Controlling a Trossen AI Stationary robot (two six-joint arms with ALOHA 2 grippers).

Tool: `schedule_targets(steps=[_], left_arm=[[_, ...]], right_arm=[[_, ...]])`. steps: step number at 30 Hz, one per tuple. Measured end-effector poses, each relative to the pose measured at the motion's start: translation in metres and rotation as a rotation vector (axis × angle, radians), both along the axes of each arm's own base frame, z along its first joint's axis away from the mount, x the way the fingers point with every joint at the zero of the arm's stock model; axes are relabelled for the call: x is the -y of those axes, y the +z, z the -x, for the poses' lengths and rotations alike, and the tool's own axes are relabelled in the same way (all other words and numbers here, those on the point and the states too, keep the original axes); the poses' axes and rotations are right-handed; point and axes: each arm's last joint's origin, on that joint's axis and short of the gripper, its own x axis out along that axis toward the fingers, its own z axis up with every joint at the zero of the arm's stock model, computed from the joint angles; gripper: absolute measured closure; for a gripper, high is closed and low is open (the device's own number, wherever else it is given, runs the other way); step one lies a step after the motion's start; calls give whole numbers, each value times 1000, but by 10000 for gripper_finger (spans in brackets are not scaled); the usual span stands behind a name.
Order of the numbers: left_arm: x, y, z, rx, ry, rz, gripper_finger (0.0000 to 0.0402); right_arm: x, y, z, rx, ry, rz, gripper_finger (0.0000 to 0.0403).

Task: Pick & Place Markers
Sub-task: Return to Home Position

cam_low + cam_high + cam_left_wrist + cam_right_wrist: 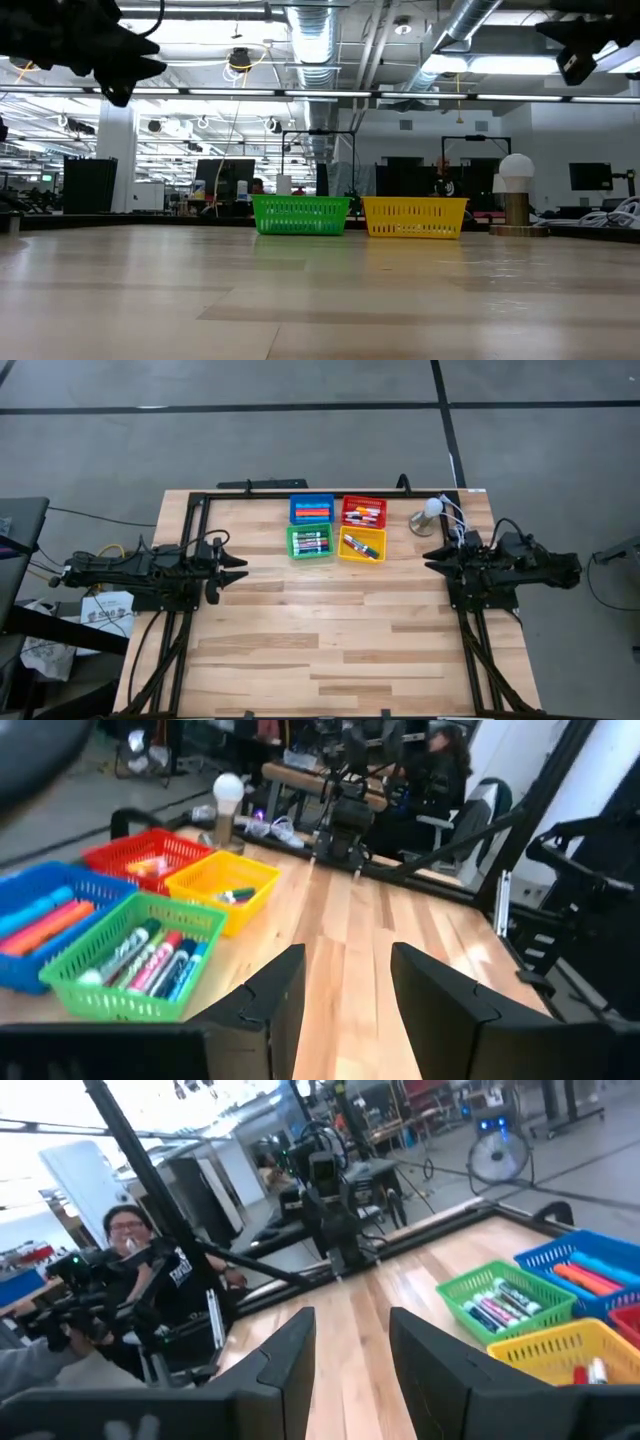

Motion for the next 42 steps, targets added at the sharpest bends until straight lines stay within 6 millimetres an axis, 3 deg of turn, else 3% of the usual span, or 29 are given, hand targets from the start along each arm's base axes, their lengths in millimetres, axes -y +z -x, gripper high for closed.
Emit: schedule_targets(steps=[12,22,27,32,42], left_arm=[[2,5,-1,61,-74,-84,253],[6,-24,-8,178,-182,-55,253],[6,-45,-9,110,-184,-25,253],[6,-43,-9,126,-183,-74,253],[2,-36,-10,190,-158,-33,253]], right_arm=[[-3,-33,-24,61,54,43,283],[-5,-57,-36,122,80,5,283],[-5,-68,-40,100,82,4,283],[-6,-79,-43,123,111,31,283],[-10,-77,-42,158,239,30,283]])
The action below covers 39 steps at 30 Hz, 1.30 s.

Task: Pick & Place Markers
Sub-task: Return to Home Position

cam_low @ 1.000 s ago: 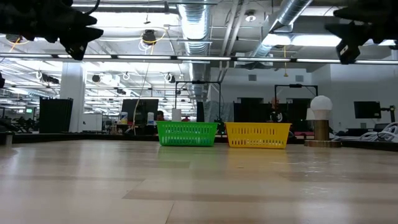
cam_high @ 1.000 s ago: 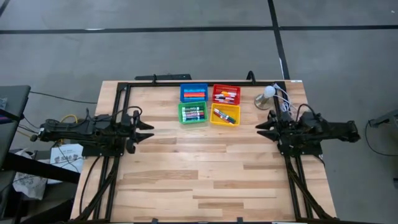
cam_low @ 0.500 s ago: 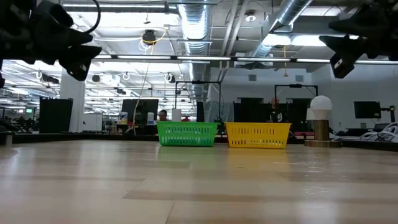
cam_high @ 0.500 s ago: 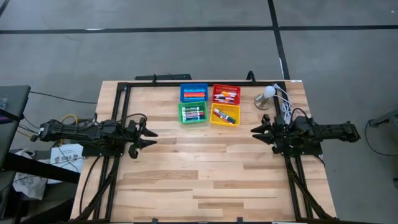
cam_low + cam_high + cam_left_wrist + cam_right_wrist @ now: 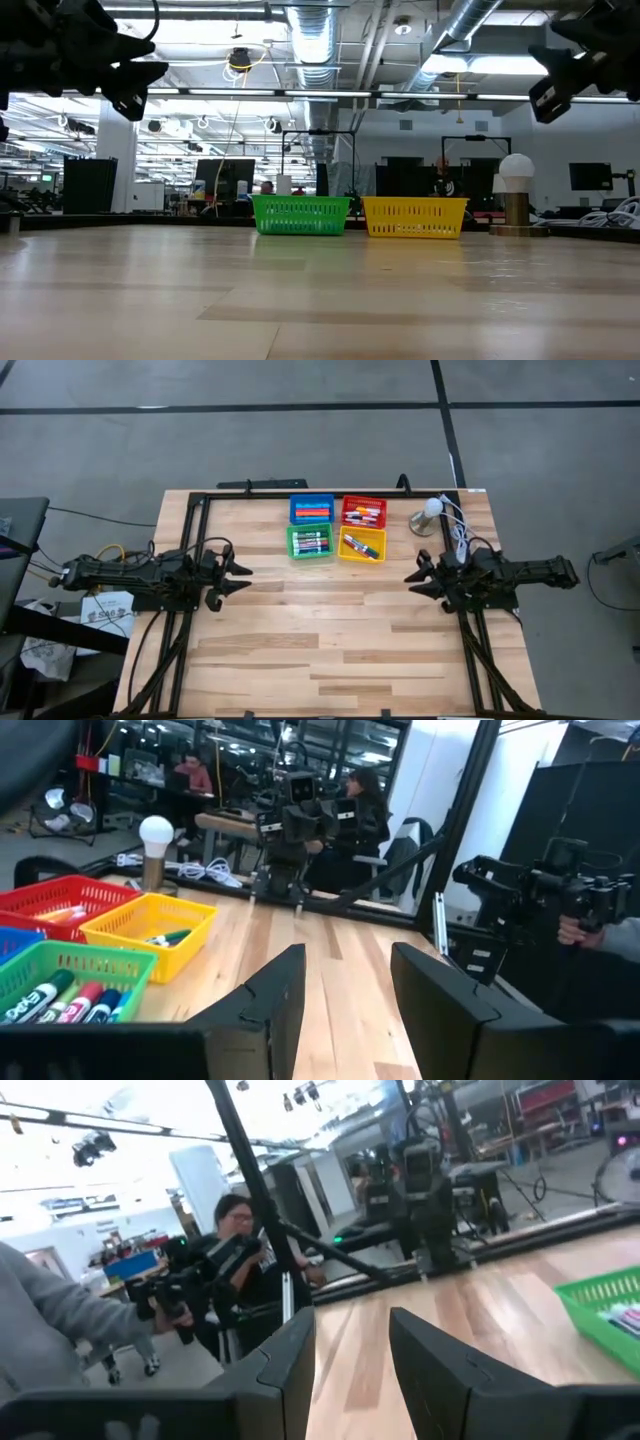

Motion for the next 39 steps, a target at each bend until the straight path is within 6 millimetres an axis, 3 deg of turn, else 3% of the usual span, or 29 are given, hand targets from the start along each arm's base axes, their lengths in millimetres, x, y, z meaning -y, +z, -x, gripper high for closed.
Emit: schedule_targets(steps=[39], left_arm=[[0,0,0,-5,0,0,253]], right_arm=[[0,-4,-1,-45,2,-32,283]])
